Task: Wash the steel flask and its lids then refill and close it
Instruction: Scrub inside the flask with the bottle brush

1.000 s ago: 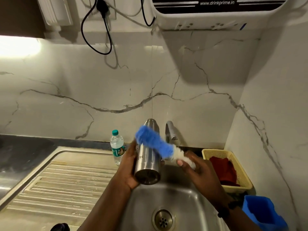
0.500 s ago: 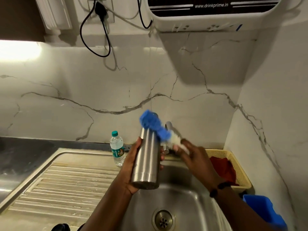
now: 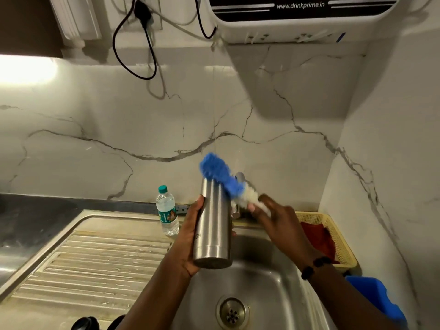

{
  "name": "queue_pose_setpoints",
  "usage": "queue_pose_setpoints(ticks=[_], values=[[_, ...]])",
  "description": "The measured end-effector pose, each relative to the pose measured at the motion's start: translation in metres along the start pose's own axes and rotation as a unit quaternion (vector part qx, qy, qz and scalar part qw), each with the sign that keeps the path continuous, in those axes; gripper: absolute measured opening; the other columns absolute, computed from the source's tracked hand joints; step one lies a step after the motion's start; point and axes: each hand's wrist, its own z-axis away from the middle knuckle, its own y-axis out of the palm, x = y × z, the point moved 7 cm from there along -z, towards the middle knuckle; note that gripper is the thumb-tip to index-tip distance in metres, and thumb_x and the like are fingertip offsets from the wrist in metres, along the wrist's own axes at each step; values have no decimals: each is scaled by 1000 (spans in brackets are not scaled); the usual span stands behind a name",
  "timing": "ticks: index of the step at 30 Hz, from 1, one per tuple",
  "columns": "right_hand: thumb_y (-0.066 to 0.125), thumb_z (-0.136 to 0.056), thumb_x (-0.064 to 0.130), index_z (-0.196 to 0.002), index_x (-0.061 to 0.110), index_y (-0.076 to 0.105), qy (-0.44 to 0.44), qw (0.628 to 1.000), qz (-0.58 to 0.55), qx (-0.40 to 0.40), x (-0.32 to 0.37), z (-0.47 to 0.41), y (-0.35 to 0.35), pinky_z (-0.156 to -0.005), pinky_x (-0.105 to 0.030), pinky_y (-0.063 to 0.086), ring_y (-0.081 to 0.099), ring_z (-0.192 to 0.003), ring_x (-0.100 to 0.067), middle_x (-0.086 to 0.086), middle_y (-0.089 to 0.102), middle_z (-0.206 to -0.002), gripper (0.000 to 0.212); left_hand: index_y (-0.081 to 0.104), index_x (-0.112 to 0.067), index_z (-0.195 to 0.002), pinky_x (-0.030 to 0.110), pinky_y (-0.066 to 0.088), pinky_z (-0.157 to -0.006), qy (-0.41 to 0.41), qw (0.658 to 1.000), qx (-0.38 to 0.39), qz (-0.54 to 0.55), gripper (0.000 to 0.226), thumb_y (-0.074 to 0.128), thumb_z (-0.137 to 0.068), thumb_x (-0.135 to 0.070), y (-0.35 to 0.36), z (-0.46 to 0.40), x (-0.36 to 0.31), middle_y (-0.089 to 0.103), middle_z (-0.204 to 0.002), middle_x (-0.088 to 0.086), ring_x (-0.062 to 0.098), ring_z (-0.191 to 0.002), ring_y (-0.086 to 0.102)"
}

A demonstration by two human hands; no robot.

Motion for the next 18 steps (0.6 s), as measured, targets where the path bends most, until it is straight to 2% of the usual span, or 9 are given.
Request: queue_pose_setpoints(ticks=[1, 4, 6, 9, 10, 13, 14, 16, 18], values=[[54, -93, 48, -109, 30, 64, 0, 1000, -10, 20, -1, 11, 6, -68, -20, 55, 68, -81, -1, 14, 70, -86, 27, 53, -5, -127, 38, 62, -56, 7, 1000, -29, -7, 77, 74, -72, -54, -5, 0, -3, 72, -92, 22, 30, -68, 72], [57, -88, 48, -113, 35, 63, -16, 999, -32, 30, -2, 40, 16, -74, -10, 50, 66, -93, 6, 23, 69, -96, 29, 58, -8, -111, 31, 57, -43, 28, 997, -67, -17, 44, 49, -92, -46, -16, -1, -10, 73, -70, 14, 23, -53, 70], [59, -88, 45, -111, 34, 65, -20, 999, -42, 10, -3, 42, 11, -74, -13, 52, 67, -91, 3, 21, 71, -93, 26, 60, -6, -111, 33, 59, -48, 14, 996, -84, -18, 44, 48, -97, -45, -21, -3, -9, 74, -75, 15, 25, -58, 72], [61, -90, 39, -106, 30, 67, -14, 998, -59, -10, -5, 37, 2, -67, -17, 53, 69, -83, -4, 16, 71, -87, 20, 59, -6, -127, 47, 60, -77, -3, 994, -107, 1, 54, 57, -94, -48, -28, -3, -6, 73, -96, 21, 34, -80, 71], [62, -90, 39, -108, 30, 67, -17, 998, -65, -2, -5, 38, 3, -68, -20, 55, 70, -84, -4, 16, 72, -90, 21, 60, -6, -125, 47, 58, -78, -13, 994, -108, 14, 54, 57, -94, -50, -27, -1, -4, 73, -93, 22, 34, -77, 71], [59, -91, 52, -111, 35, 68, -46, 997, -38, 43, -4, 45, 11, -71, -29, 57, 70, -87, -6, 13, 73, -95, 28, 59, -7, -108, 36, 59, -46, -1, 994, -97, 60, 40, 51, -96, -45, -20, 3, -2, 71, -65, 16, 26, -52, 70], [56, -91, 55, -111, 40, 65, -51, 997, -24, 56, -4, 45, 15, -72, -28, 57, 69, -88, -4, 14, 73, -95, 27, 58, -5, -107, 34, 58, -42, -4, 993, -96, 70, 42, 52, -93, -44, -20, 4, 1, 70, -64, 15, 25, -50, 69], [52, -92, 55, -114, 43, 61, -41, 997, 1, 65, -7, 36, 20, -77, -26, 56, 67, -93, 0, 14, 72, -100, 28, 55, -1, -114, 37, 61, -49, -13, 994, -89, 57, 51, 54, -90, -47, -20, 4, 4, 71, -74, 19, 28, -57, 69], [50, -92, 53, -122, 32, 61, -8, 999, 19, 45, -13, 19, 20, -75, -20, 55, 66, -92, 1, 11, 70, -103, 38, 54, -2, -125, 42, 61, -65, -29, 997, -71, 26, 61, 58, -88, -51, -20, 2, 5, 71, -94, 25, 33, -72, 69]])
